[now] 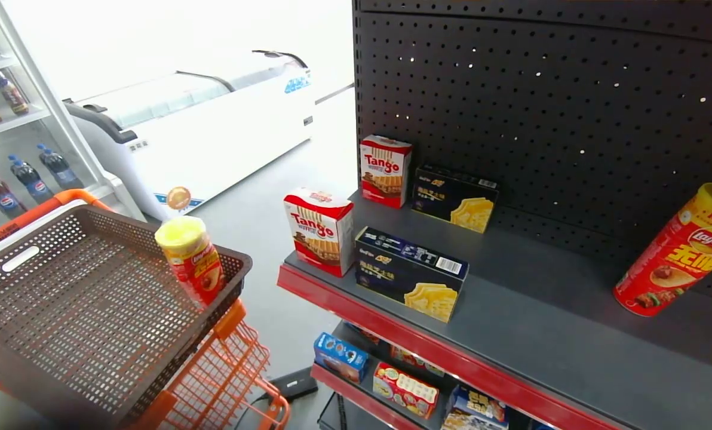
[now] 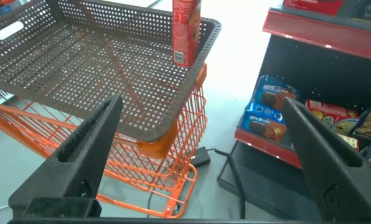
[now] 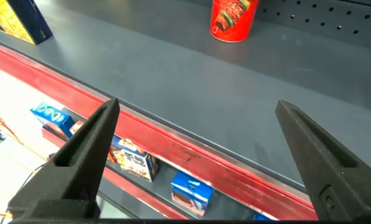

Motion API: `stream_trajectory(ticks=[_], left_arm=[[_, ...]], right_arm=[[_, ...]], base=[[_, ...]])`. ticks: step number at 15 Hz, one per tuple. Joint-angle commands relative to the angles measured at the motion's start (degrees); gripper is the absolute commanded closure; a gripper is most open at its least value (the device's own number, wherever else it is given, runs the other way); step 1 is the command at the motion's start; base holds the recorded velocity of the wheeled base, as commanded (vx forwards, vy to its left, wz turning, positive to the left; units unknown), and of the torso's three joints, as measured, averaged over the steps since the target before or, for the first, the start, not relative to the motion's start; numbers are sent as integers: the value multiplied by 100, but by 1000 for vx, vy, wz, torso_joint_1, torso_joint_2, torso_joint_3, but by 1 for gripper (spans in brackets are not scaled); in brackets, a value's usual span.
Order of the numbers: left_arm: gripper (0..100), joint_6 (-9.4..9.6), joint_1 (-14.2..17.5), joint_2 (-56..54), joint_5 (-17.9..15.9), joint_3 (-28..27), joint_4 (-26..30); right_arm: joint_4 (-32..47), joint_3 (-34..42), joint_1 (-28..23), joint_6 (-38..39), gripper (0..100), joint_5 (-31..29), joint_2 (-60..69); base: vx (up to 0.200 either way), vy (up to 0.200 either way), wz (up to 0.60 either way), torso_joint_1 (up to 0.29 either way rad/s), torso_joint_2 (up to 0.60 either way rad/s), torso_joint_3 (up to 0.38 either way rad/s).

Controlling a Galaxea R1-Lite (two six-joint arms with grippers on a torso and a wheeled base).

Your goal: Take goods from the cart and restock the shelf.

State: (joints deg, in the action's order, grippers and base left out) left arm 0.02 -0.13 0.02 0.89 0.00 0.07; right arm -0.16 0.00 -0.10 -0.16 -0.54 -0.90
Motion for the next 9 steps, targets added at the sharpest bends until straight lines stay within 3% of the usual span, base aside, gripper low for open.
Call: stream_trajectory(ticks=[1,8,9], left_arm=[[0,-11,5,-2,-1,0,1],[0,33,5,-2,-19,-97,19],[0,226,-48,121,-27,-457,72]], right_arm=[[-2,0,1,-2,0,1,2],[-2,0,1,-2,0,1,2],[-2,0,1,-2,0,1,2]], base=[[0,0,0,0,0,0],[0,0,0,0,0,0],[0,0,0,0,0,0]])
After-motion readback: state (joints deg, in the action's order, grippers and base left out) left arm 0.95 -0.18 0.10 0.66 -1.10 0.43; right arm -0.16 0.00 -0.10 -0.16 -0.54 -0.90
